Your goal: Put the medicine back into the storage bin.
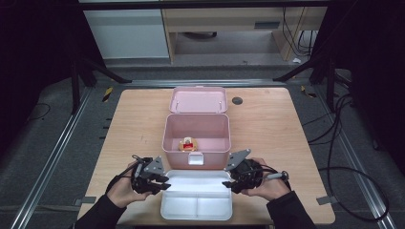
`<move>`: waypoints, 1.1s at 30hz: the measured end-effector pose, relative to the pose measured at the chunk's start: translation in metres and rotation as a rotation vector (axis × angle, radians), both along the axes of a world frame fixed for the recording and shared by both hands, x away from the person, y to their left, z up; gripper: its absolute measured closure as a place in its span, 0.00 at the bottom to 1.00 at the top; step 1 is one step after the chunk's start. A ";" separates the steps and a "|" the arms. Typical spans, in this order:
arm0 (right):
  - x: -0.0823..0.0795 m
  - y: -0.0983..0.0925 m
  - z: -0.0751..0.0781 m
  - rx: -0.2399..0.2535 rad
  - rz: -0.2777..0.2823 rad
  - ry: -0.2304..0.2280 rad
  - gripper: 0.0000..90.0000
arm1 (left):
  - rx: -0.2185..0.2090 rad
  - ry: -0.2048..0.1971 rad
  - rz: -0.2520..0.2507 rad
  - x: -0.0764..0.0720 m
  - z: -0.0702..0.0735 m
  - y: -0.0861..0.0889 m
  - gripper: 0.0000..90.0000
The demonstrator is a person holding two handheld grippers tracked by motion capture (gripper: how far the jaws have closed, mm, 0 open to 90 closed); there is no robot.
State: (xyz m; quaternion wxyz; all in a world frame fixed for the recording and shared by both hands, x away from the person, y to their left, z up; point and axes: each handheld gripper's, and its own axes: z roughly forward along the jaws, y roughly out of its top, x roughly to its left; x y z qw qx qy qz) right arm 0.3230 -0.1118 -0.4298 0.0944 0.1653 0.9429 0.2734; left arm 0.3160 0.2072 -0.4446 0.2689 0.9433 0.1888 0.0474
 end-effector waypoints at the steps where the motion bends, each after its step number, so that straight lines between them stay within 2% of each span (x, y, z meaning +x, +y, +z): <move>1: 0.000 0.000 0.000 0.000 0.000 0.000 0.54 | 0.000 0.000 0.000 0.000 0.000 0.000 0.80; 2: -0.002 0.002 -0.006 -0.009 0.017 0.018 0.55 | 0.015 0.004 -0.017 -0.001 -0.002 -0.003 0.80; 7: -0.005 0.009 -0.018 -0.047 0.046 0.043 0.58 | 0.036 0.015 -0.044 -0.003 -0.006 -0.008 0.82; 11: -0.006 0.017 -0.028 -0.085 0.074 0.067 0.62 | 0.086 0.029 -0.069 -0.004 -0.013 -0.014 0.83; 12: -0.007 0.019 -0.032 -0.103 0.086 0.076 0.64 | 0.112 0.035 -0.081 -0.005 -0.016 -0.016 0.83; 13: -0.007 0.019 -0.032 -0.103 0.086 0.076 0.64 | 0.112 0.035 -0.081 -0.005 -0.016 -0.016 0.83; 14: -0.007 0.022 -0.037 -0.127 0.097 0.083 0.67 | 0.131 0.042 -0.091 -0.006 -0.019 -0.018 0.83; 23: -0.009 0.031 -0.045 -0.194 0.135 0.126 0.79 | 0.173 0.063 -0.121 -0.005 -0.026 -0.025 0.82; 28: -0.009 0.036 -0.049 -0.230 0.153 0.130 0.85 | 0.188 0.066 -0.132 -0.004 -0.029 -0.027 0.83; 33: -0.007 0.038 -0.052 -0.235 0.153 0.132 0.87 | 0.203 0.071 -0.146 -0.001 -0.032 -0.029 0.85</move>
